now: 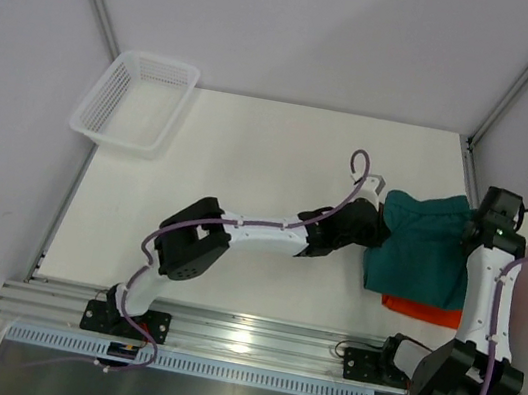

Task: Fold and stack the shorts
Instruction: Neatly place the folded shorts to the corner

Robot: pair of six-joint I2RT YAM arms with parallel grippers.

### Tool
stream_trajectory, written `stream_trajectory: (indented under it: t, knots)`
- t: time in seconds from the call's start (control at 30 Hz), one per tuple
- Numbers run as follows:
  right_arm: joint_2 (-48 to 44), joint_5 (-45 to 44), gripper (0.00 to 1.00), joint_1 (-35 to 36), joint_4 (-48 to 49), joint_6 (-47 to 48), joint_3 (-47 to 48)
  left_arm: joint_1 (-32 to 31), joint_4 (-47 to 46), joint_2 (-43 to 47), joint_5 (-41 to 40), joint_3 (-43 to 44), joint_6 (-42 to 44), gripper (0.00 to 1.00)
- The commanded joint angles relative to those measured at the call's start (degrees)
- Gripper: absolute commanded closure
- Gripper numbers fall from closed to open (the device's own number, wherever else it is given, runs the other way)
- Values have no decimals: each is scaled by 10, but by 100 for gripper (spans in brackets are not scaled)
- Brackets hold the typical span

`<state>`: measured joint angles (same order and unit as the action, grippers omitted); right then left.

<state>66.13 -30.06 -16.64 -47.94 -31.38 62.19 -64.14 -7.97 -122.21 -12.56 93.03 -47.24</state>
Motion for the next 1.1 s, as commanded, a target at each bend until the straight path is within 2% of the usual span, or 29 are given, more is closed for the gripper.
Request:
stream_trajectory:
  t: [0.0,0.17,0.3,0.5,0.67,0.73,0.8,0.83,0.87,0.9,0.93,0.97,1.07]
  knots:
    - [-21,1,100,-59,85,12,-22,-21,-20,-33,-42,75,36,100]
    - [10,12,100,-104,101,13,-19,-29,-38,-80,-10,91,-5,100]
    - [27,19,100,-133,117,13,-18,-54,-76,-101,-17,98,20,100]
    - [49,50,100,-160,148,13,-28,-62,-57,-112,-26,123,36,100]
    - [104,71,100,-168,149,16,-1,-61,-49,-122,-12,143,43,100]
    - [112,70,100,-169,145,17,6,-60,-52,-123,-9,143,47,97]
    - [111,69,98,-171,145,18,0,-60,-54,-122,-7,140,47,89]
    - [110,85,82,-173,150,25,-1,-60,-55,-119,-5,138,44,87]
    - [110,84,67,-175,149,21,-3,-60,-54,-118,-5,134,41,69]
    - [110,71,43,-175,145,14,-1,-60,-54,-117,-4,131,37,52]
    - [113,64,20,-175,139,12,0,-60,-44,-119,-4,133,31,17]
    - [113,58,16,-175,135,9,4,-60,-44,-120,-4,134,27,3]
    - [111,51,12,-175,129,11,17,-60,-28,-123,-1,137,16,1]
